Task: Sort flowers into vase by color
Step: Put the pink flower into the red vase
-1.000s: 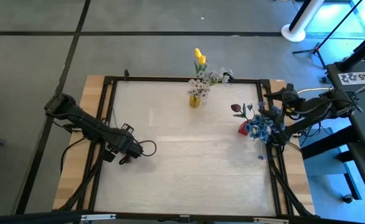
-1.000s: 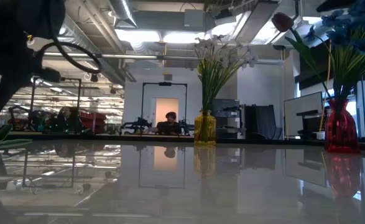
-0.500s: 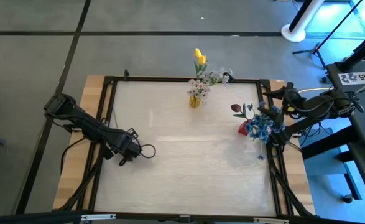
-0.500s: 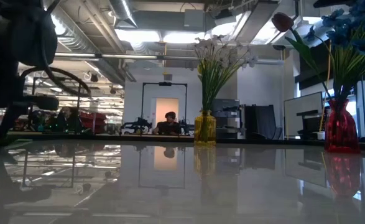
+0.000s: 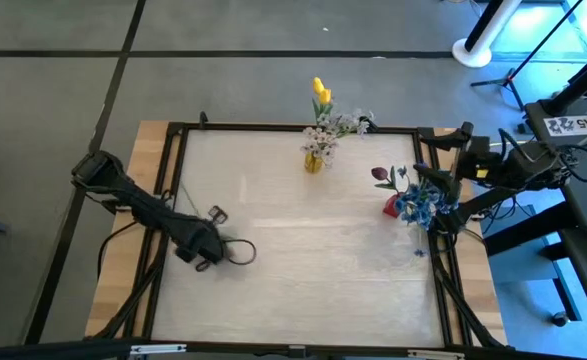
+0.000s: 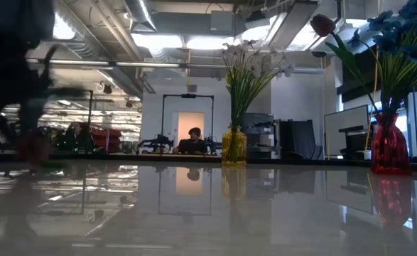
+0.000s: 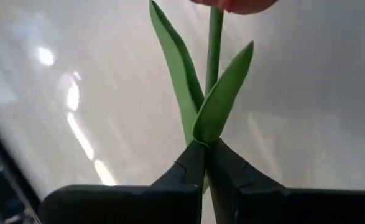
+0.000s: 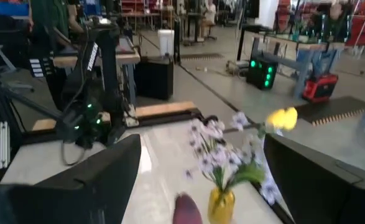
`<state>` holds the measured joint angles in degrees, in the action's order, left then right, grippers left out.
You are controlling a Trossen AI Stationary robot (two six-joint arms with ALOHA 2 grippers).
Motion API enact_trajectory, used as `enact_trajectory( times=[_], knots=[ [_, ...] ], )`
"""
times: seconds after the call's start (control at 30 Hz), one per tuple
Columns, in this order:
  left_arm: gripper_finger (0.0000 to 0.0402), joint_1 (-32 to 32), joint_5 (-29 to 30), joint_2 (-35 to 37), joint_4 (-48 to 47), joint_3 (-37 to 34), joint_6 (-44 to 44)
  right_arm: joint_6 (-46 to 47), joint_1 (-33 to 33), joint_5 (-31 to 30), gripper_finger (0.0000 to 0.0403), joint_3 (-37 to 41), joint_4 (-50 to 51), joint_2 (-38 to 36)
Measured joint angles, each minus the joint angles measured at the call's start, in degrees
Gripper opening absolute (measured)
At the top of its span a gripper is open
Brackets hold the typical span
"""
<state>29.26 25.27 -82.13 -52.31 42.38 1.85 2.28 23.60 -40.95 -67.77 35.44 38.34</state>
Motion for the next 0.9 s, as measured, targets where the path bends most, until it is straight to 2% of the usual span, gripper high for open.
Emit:
enact_trajectory(
  times=[0.17, 0.27, 0.33, 0.4, 0.5, 0.6, 0.73, 0.9],
  knots=[
    [0.0003, 0.71, 7.96, 1.19, 4.21, 10.18, -7.25, -2.98, 0.0, 2.14, 0.034, 0.0, -5.49, 5.19],
    [0.0002, -0.33, 9.85, 2.63, 14.04, 15.26, -15.56, -4.85, -0.01, 5.28, 0.034, 0.0, -9.85, 10.0],
    [0.0002, -0.94, 9.1, 3.99, 24.73, 16.47, -18.97, -6.77, 0.02, 6.99, 0.034, 0.0, -12.27, 13.72],
    [0.0001, -0.63, 8.79, 4.37, 38.2, 15.91, -18.61, -7.38, 0.06, 8.88, 0.034, 0.01, -14.49, 17.92],
    [0.0001, 0.49, 7.78, 4.24, 56.83, 13.1, -13.6, -7.44, 0.04, 11.71, 0.034, 0.15, -17.98, 23.87],
    [0.0001, 0.58, 7.83, 3.22, 72.34, 8.9, -9.88, -6.92, 0.11, 13.59, 0.034, 0.02, -23.54, 29.64],
    [0.0, 0.31, 8.22, 2.52, 84.83, 4.11, -6.99, -5.52, 1.23, 13.59, 0.034, 0.17, -26.98, 35.65],
    [0.0, -2.27, 8.29, 1.62, 89.42, 1.57, -6.03, -5.28, 0.71, 13.17, 0.0334, 0.07, -36.53, 42.11]
  ],
)
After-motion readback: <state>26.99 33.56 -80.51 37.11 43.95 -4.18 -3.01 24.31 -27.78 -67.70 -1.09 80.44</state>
